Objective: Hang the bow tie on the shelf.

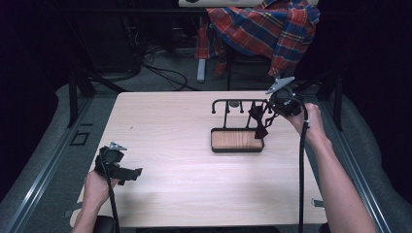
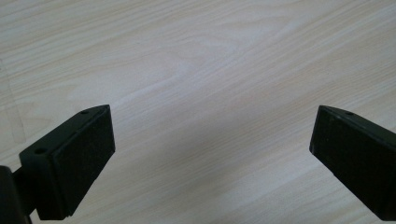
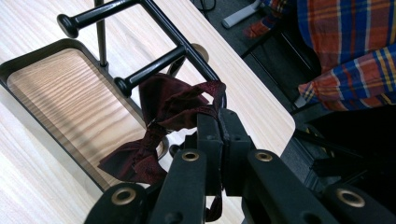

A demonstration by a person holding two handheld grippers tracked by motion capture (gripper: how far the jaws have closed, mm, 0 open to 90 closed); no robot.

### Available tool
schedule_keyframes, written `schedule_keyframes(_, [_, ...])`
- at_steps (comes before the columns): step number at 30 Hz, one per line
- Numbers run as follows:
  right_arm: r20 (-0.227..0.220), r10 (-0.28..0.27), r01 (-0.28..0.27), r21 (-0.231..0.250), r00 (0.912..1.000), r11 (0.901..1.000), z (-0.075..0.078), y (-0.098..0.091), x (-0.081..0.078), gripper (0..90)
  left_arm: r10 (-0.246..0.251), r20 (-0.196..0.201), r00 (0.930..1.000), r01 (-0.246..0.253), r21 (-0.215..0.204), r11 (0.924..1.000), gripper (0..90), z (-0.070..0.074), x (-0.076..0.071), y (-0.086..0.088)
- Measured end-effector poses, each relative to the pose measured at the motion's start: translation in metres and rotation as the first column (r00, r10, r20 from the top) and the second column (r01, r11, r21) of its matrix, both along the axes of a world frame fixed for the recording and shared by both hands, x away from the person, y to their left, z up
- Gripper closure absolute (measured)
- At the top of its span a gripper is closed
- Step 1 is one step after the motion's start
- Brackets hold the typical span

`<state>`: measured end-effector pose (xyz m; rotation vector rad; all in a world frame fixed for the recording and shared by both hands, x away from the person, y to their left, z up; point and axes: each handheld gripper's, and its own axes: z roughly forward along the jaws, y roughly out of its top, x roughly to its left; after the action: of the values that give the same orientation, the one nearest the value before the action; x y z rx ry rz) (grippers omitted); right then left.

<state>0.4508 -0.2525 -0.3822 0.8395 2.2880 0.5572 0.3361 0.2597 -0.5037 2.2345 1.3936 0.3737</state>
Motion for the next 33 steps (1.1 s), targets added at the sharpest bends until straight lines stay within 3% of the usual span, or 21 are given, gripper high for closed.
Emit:
schedule_keyframes(5, [-0.002,0.012,-0.012,-0.019,0.9999,0.9997,-0.001,0.002,0.006,88.8,-0.003,-0.002,1.0,0.003,0.001,1.0,0.0,0.0,0.0,-0.001])
schedule_keyframes(17, [-0.024,-0.017,0.017,0.003,0.9996,0.9999,-0.005,-0.005,0.012,82.3,-0.015,-0.01,0.9998,0.015,0.011,0.9998,0.0,-0.001,0.0,-0.003])
schedule_keyframes(27, [-0.111,-0.03,0.036,0.05,0.9933,0.9981,0.001,-0.01,0.018,78.8,-0.016,-0.015,0.9998,0.017,0.014,0.9998,0.0,-0.002,0.0,-0.005])
schedule_keyframes(33, [-0.165,-0.036,0.055,0.116,0.9857,0.9918,0.002,-0.017,0.02,76.3,-0.02,-0.016,0.9997,0.02,0.018,0.9996,0.0,-0.002,0.0,-0.005])
